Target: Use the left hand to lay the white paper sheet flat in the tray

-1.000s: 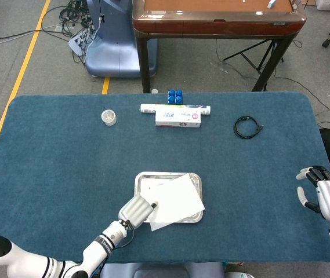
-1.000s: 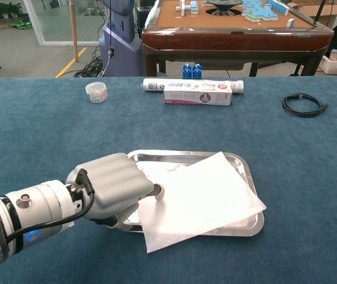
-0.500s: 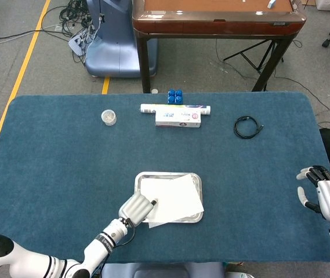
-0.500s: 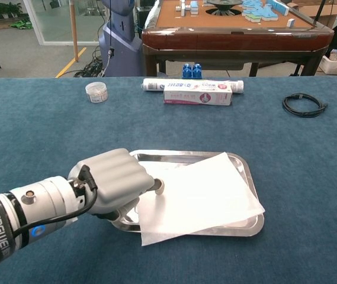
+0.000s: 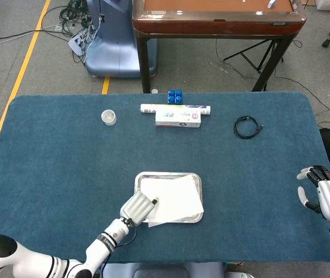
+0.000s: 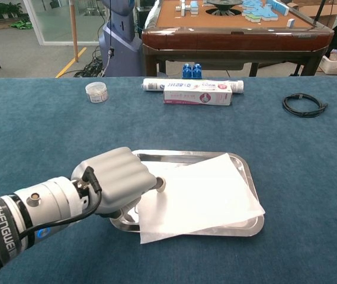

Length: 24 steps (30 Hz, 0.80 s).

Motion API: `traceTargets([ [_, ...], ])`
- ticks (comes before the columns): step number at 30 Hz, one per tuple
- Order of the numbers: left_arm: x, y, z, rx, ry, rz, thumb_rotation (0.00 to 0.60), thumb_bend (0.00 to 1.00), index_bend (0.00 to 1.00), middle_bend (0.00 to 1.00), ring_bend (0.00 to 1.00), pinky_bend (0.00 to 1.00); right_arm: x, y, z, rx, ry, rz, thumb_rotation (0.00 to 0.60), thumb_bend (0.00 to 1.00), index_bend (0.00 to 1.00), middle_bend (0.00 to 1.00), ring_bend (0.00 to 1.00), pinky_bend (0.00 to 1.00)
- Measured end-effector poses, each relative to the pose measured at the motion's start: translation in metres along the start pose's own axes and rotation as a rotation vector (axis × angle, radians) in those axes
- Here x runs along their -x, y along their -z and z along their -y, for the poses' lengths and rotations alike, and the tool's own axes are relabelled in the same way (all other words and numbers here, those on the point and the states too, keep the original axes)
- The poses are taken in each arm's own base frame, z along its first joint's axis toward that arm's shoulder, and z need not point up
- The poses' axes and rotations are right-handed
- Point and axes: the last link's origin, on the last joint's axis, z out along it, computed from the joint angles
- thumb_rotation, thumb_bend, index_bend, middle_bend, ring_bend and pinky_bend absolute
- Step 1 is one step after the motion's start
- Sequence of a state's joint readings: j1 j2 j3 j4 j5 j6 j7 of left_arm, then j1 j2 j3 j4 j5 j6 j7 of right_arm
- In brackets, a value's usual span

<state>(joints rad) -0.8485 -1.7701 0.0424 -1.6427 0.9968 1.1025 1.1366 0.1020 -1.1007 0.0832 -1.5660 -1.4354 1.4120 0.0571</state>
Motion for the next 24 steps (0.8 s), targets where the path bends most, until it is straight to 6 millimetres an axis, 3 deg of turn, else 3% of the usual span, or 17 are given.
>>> traceTargets([
  [24,0.0014,-0.01,0.0012,-0.049,-0.039,-0.003,0.6,0.69,0.24,1.0,1.0,1.0,0.0001,0.0,0.0,0.0,-0.001,0.001,0.6,0.45,0.41,0.33,0.19,0.29],
])
